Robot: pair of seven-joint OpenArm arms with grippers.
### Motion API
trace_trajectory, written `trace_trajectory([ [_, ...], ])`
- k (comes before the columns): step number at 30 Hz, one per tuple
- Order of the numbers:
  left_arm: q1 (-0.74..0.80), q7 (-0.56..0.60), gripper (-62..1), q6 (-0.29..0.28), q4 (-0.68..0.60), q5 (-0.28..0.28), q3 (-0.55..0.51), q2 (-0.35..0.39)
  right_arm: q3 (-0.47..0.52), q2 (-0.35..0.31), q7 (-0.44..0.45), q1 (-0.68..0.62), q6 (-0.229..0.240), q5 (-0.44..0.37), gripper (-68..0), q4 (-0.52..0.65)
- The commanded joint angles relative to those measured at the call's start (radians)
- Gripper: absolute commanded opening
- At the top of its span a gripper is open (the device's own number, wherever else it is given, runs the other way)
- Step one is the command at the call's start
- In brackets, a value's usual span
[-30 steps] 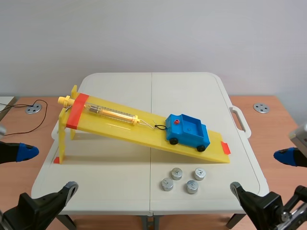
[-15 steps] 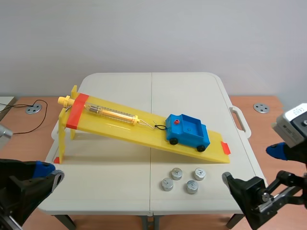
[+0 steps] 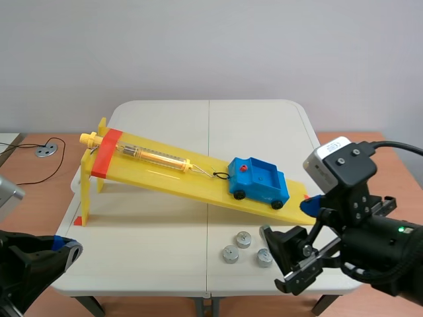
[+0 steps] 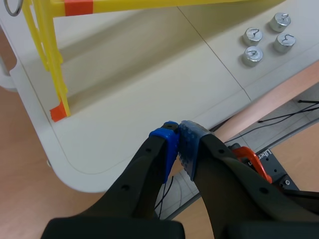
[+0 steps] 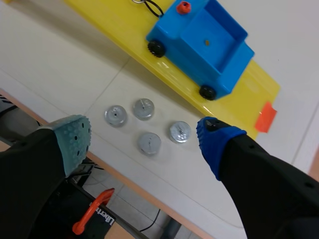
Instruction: Place the four metal weights on the blue cart on the ramp.
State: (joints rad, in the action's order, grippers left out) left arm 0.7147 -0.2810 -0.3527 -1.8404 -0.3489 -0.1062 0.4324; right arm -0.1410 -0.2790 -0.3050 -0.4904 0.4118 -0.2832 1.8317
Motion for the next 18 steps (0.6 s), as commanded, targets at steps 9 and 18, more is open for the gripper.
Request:
trace_trajectory([
  [9, -0.004, 0.101, -58.1, -0.017, -0.073, -0.066, -0.015, -0.003, -0.072, 0.077, 0.082, 0.141, 0.022, 0.056, -28.3, -0.088],
  [18, -0.004, 0.101, -58.1, -0.017, -0.073, -0.066, -0.015, -0.006, -0.172, 0.108, 0.125, 0.212, -0.067, 0.151, -28.3, -0.192],
])
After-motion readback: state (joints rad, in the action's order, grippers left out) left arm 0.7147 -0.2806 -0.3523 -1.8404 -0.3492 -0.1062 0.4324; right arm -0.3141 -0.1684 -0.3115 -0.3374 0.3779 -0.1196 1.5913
